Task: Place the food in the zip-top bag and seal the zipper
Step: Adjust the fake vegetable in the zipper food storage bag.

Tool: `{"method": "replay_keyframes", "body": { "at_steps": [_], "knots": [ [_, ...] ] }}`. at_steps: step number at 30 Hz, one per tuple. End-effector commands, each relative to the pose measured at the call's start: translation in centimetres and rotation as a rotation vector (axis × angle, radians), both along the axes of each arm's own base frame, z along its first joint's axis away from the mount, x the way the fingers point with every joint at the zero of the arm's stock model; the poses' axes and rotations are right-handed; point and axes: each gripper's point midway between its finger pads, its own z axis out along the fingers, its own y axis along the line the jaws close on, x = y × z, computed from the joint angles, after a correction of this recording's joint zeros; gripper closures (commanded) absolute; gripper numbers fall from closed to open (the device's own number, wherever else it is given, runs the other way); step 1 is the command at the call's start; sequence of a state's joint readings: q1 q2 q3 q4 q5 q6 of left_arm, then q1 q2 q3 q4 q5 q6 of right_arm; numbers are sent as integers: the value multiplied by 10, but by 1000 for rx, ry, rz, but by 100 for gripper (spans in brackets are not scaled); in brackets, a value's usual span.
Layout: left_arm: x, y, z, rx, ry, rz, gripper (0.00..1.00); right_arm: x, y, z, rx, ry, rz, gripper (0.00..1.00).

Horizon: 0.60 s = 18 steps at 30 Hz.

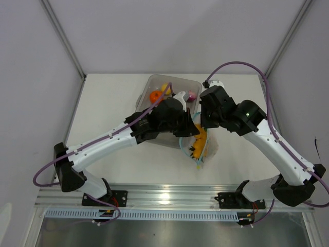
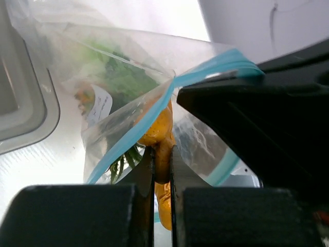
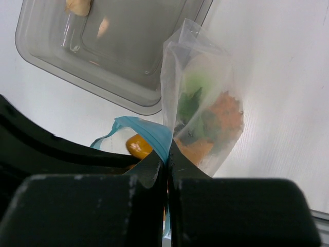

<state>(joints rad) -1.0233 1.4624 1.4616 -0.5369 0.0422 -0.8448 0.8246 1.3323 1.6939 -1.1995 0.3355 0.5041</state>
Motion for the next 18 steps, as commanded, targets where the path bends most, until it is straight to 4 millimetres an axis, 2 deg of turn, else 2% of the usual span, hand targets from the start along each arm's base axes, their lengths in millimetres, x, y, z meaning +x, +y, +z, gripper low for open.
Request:
{"method": "replay_keyframes", "body": {
  "at_steps": [1, 4, 6, 7, 8, 11, 13, 15, 18],
  "knots": [
    [5, -4, 1, 49, 22, 115, 99, 4, 4, 17, 69, -28, -51, 100],
    [9, -6, -10, 98, -17, 181, 100, 2, 8, 15, 100, -5, -71, 100],
    [9, -3, -28, 119, -31, 231, 99, 0, 10, 12, 115, 11, -87, 100],
    [11, -8, -21, 74, -48, 254, 99, -1, 10, 10, 117, 19, -93, 100],
    [11, -6, -29, 76, -49, 291, 99, -2, 11, 10, 132, 26, -104, 100],
    [14, -6, -31, 74, -71, 338, 99, -6, 13, 8, 147, 29, -110, 100],
    [17, -11, -42, 103, -67, 341, 99, -7, 13, 7, 151, 27, -113, 100],
    [19, -21, -42, 106, -84, 308, 99, -8, 12, 7, 153, 27, -114, 100],
    [17, -27, -54, 141, -92, 260, 100, -10, 7, 8, 142, 23, -117, 100]
  ]
}}
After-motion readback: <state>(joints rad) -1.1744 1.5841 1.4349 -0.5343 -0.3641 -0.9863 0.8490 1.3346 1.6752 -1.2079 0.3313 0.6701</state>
